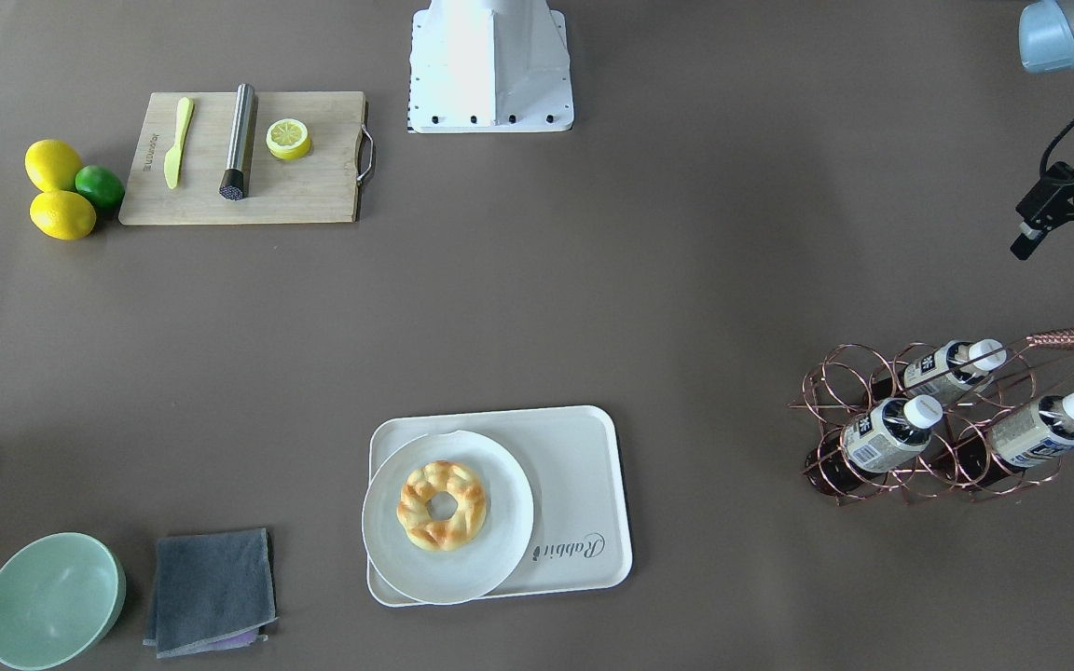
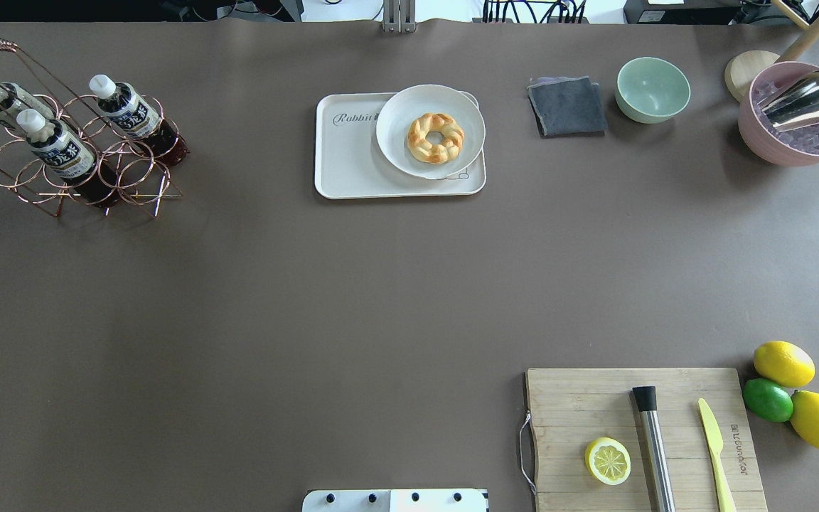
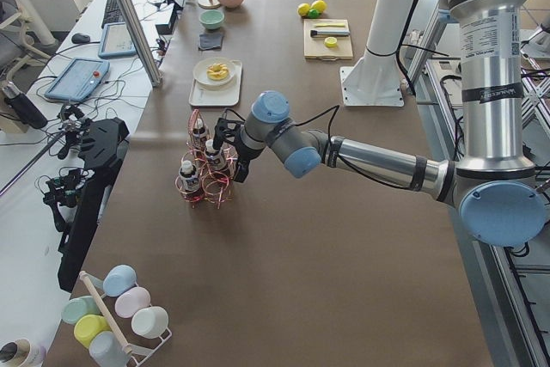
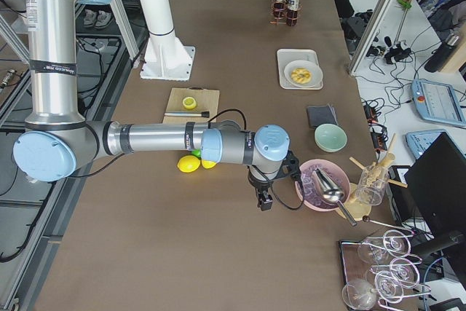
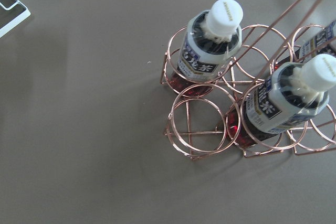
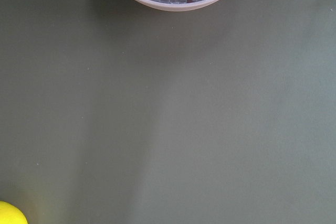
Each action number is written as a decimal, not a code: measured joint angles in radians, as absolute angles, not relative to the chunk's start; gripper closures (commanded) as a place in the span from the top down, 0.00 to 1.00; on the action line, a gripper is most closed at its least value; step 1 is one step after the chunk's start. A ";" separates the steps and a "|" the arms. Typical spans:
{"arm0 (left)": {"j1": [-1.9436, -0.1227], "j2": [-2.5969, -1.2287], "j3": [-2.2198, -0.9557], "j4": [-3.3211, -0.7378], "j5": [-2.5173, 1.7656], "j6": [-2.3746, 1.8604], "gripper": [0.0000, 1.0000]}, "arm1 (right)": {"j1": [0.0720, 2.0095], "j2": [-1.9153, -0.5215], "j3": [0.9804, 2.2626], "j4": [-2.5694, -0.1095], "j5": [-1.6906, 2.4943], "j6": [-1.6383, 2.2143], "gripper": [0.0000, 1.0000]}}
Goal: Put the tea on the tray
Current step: 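Move the left gripper down over a tea bottle in the copper rack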
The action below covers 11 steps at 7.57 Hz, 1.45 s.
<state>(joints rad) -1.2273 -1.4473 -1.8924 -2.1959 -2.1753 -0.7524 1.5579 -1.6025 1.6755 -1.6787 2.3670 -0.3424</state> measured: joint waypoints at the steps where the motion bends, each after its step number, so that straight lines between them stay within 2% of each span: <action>1: -1.196 -1.472 -1.895 -2.195 -2.144 -0.778 0.97 | 1.557 -1.604 1.675 -1.678 2.366 -0.343 1.00; 5: -1.069 -1.570 -1.864 -2.178 -2.001 -0.779 0.95 | 1.556 -1.604 1.675 -1.671 2.377 -0.343 1.00; 11: -1.090 -1.659 -1.789 -2.167 -1.972 -0.677 0.91 | 1.556 -1.612 1.676 -1.653 2.381 -0.344 1.00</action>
